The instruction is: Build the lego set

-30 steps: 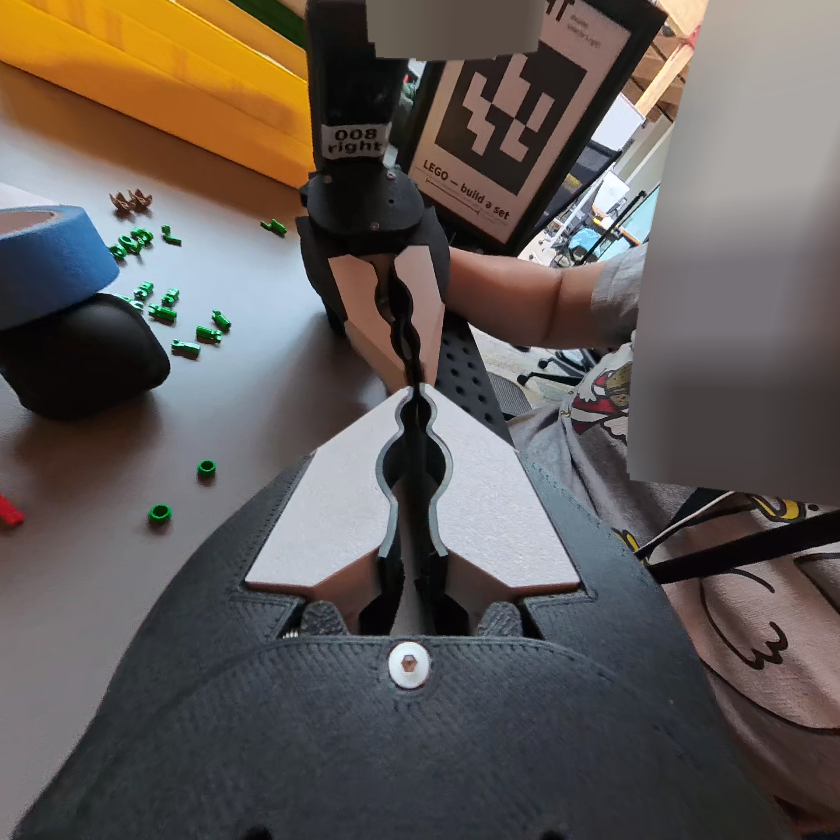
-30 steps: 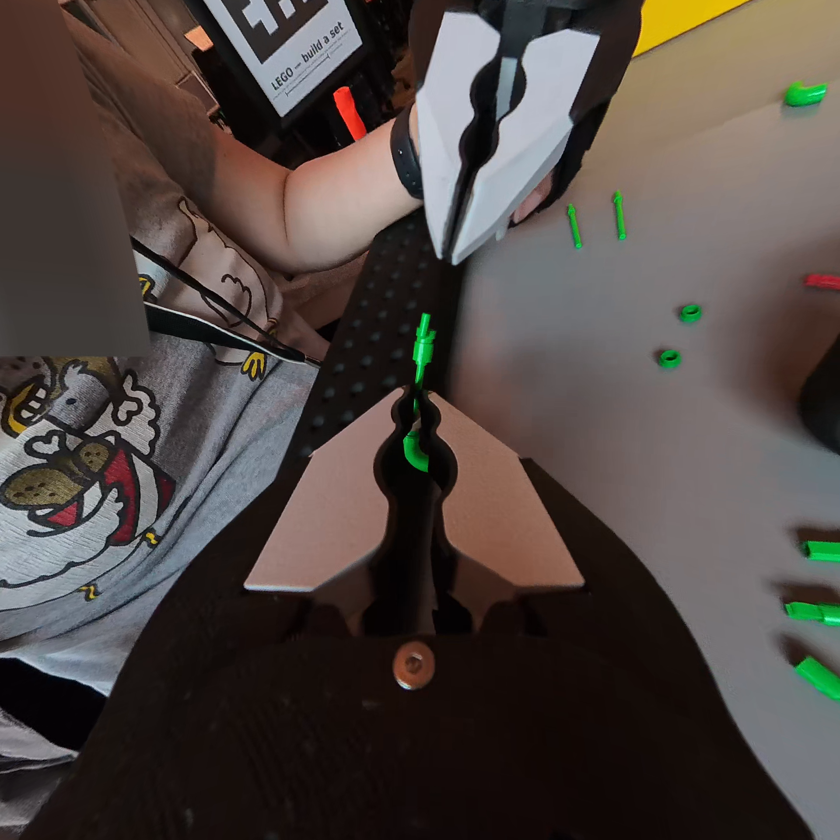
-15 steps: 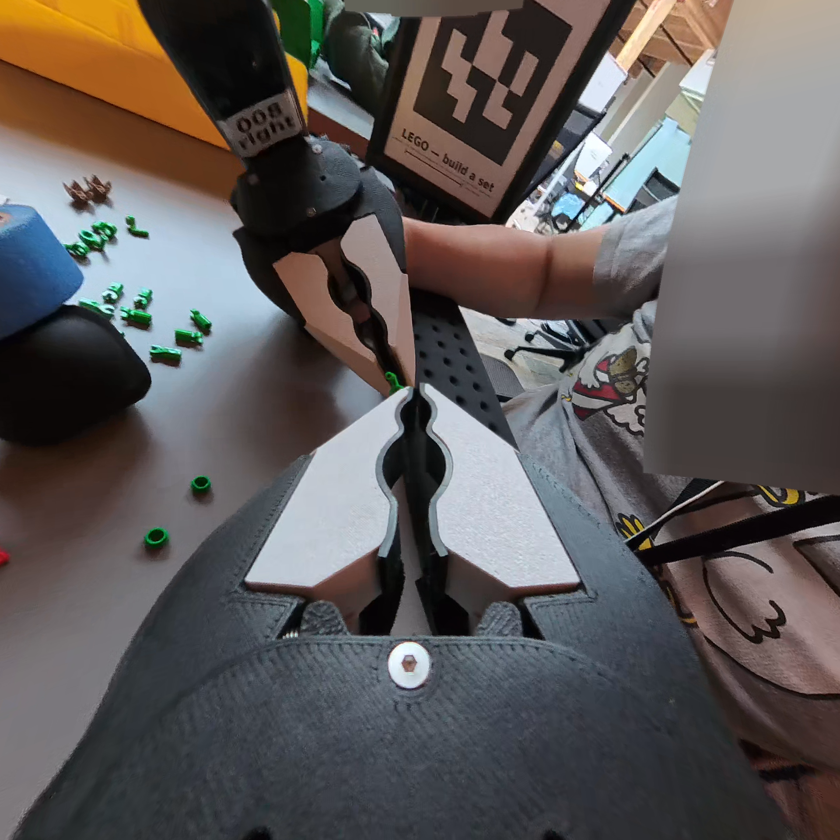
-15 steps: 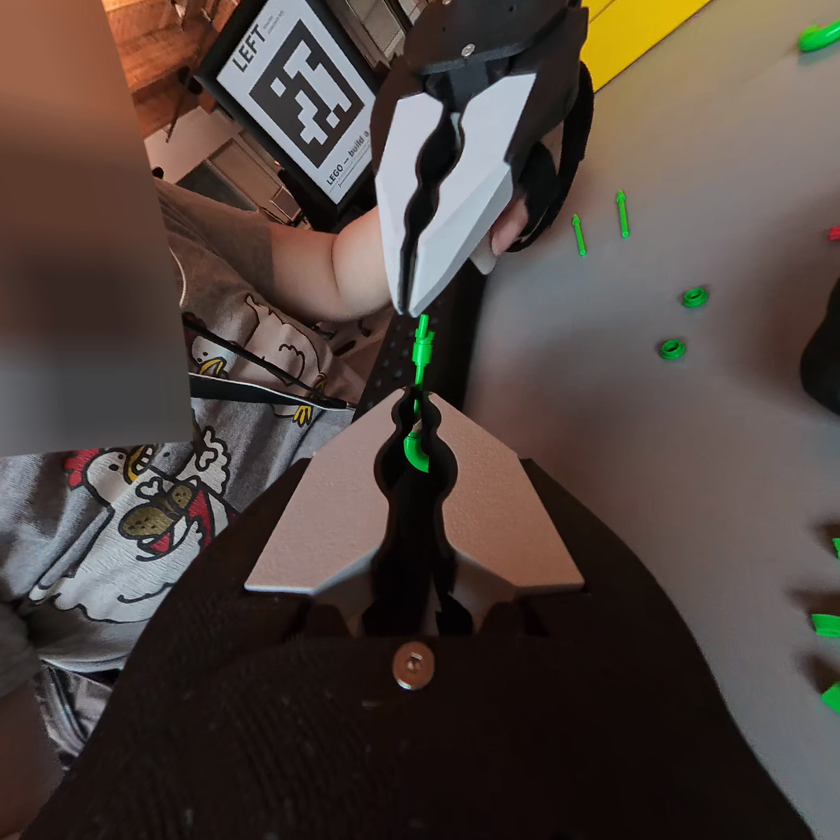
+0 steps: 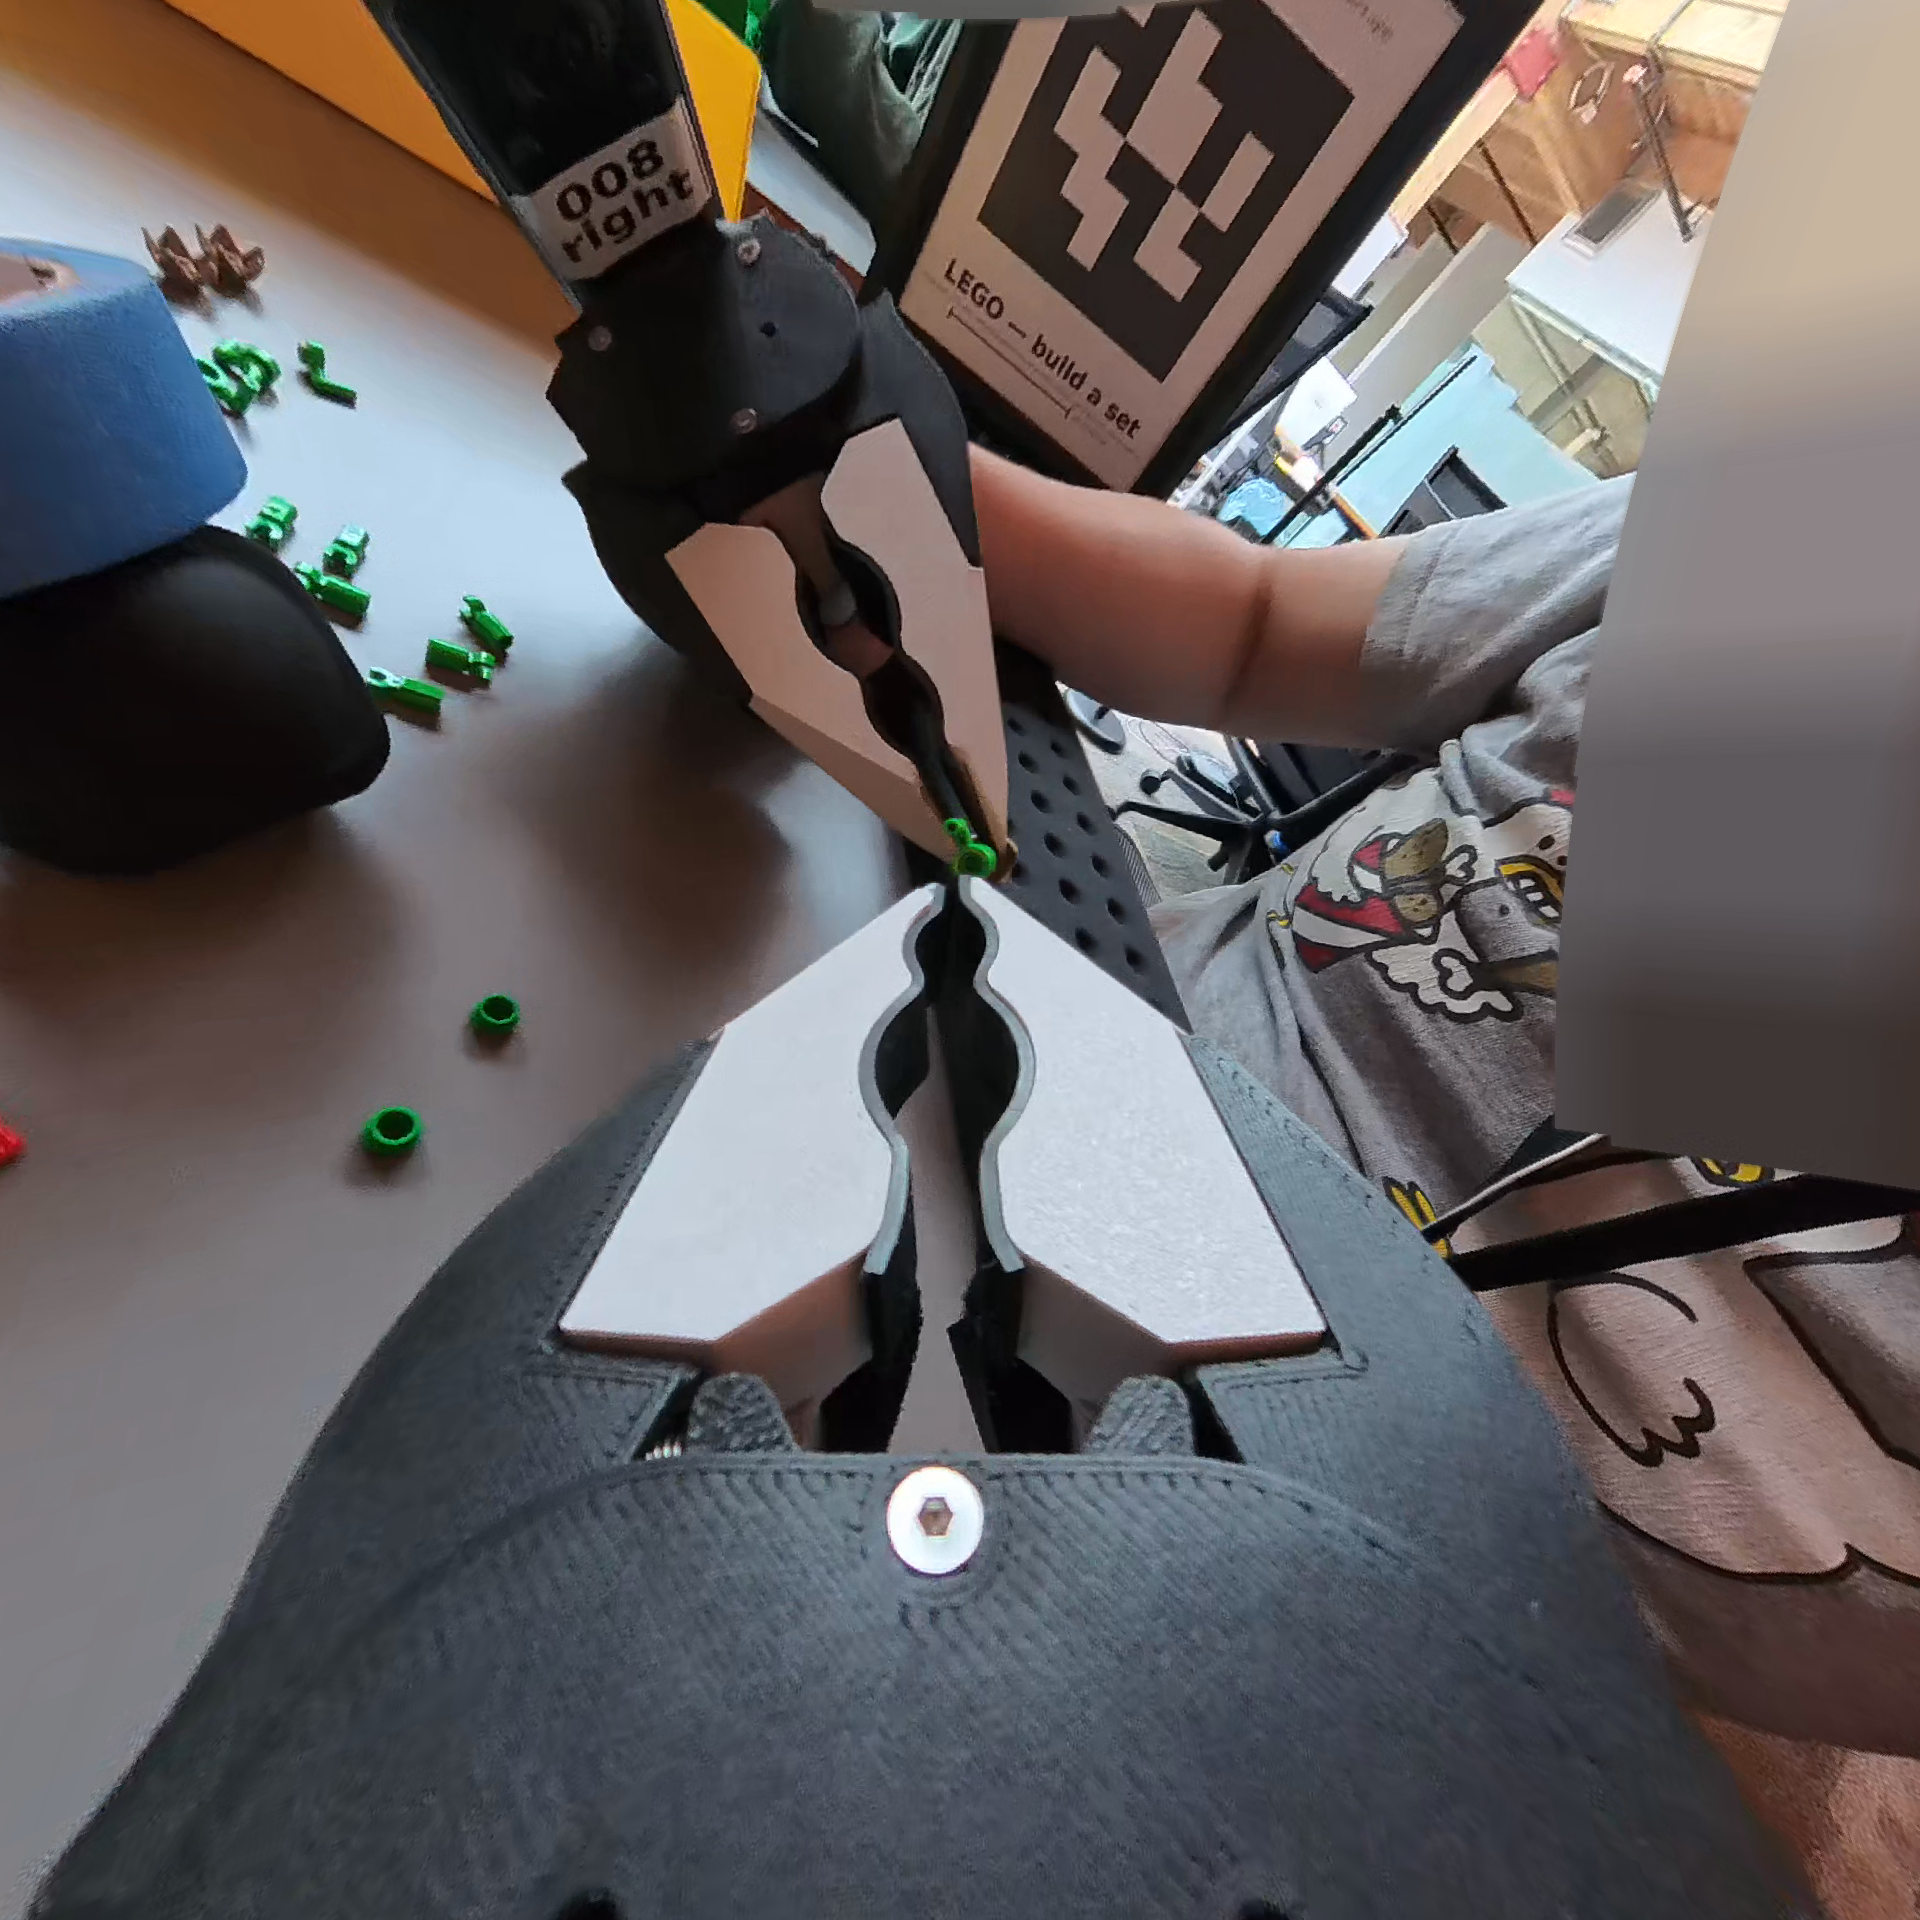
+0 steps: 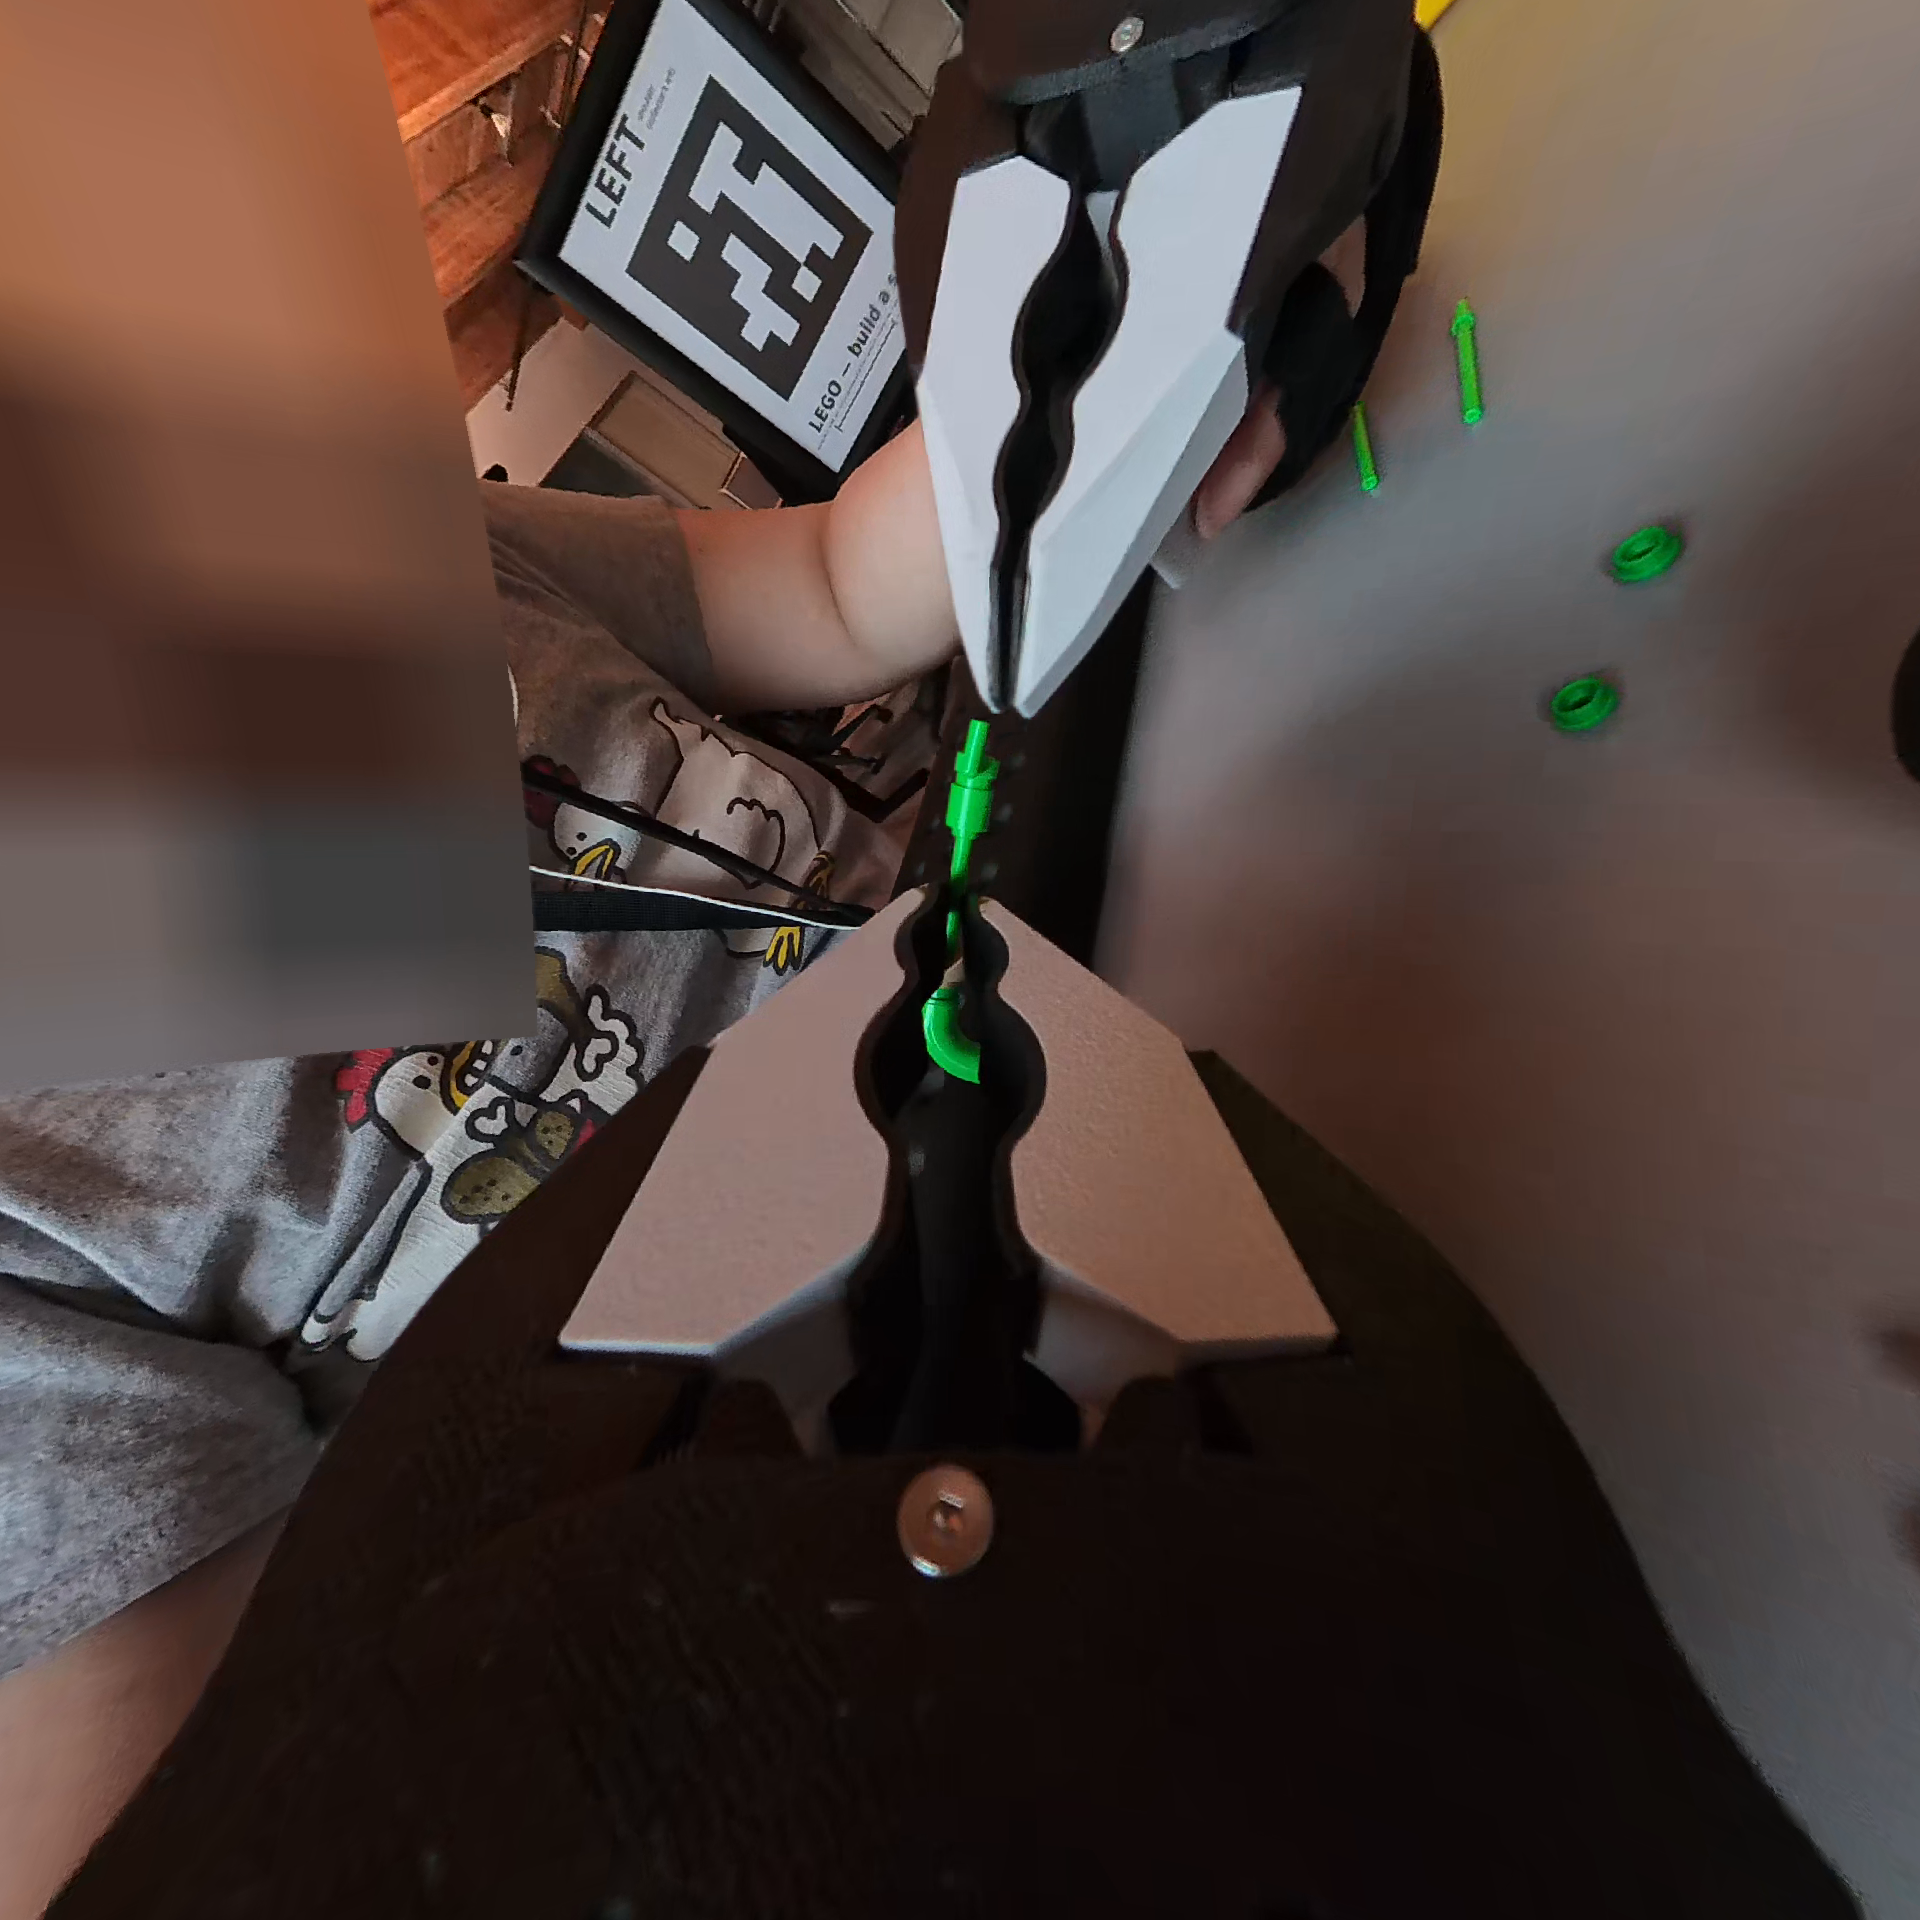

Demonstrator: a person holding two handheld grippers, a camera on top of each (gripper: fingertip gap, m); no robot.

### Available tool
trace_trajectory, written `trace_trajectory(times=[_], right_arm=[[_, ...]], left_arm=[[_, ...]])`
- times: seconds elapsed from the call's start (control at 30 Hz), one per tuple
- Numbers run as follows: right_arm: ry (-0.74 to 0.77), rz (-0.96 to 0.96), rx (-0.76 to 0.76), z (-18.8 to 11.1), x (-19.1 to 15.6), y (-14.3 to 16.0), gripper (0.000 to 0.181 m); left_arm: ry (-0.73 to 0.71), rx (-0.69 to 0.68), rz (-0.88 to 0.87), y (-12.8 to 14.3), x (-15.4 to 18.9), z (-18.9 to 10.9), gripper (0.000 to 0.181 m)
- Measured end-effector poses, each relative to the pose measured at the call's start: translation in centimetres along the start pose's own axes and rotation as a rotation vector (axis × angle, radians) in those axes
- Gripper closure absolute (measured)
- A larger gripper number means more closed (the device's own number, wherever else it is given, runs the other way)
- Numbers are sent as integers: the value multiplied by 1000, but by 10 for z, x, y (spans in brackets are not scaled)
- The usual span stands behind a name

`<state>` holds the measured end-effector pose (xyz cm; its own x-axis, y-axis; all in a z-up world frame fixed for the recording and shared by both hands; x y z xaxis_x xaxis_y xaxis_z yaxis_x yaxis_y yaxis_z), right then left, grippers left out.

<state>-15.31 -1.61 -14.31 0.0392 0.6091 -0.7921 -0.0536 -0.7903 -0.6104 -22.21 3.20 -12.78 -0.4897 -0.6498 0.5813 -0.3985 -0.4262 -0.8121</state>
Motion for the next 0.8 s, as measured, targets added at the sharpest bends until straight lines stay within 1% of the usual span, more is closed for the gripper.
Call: trace_trajectory(times=[0.13, 0.33, 0.6, 0.8], right_arm=[[9, 10, -19, 2, 2, 2, 181], [26, 15, -43, 4, 4, 4, 181], [41, 17, -70, 6, 6, 7, 181], [52, 24, -74, 7, 8, 7, 181]], left_arm=[[-15, -6, -31, 2, -3, 1, 181], [42, -18, -106, 5, 1, 3, 181], [-4, -46, -88, 8, -5, 2, 181], [8, -77, -110, 13, -4, 3, 181]])
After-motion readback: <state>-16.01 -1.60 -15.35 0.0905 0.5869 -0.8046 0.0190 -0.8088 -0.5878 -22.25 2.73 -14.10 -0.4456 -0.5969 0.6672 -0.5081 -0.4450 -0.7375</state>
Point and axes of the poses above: each gripper's, where its closed fingertips meet, z out along the fingers, y out of its underside, x = y × z across the jaws, the point moved 4 cm from there along -z, back along the fingers, and after that the axes turned 11 degrees about x, right-handed, at the moved point
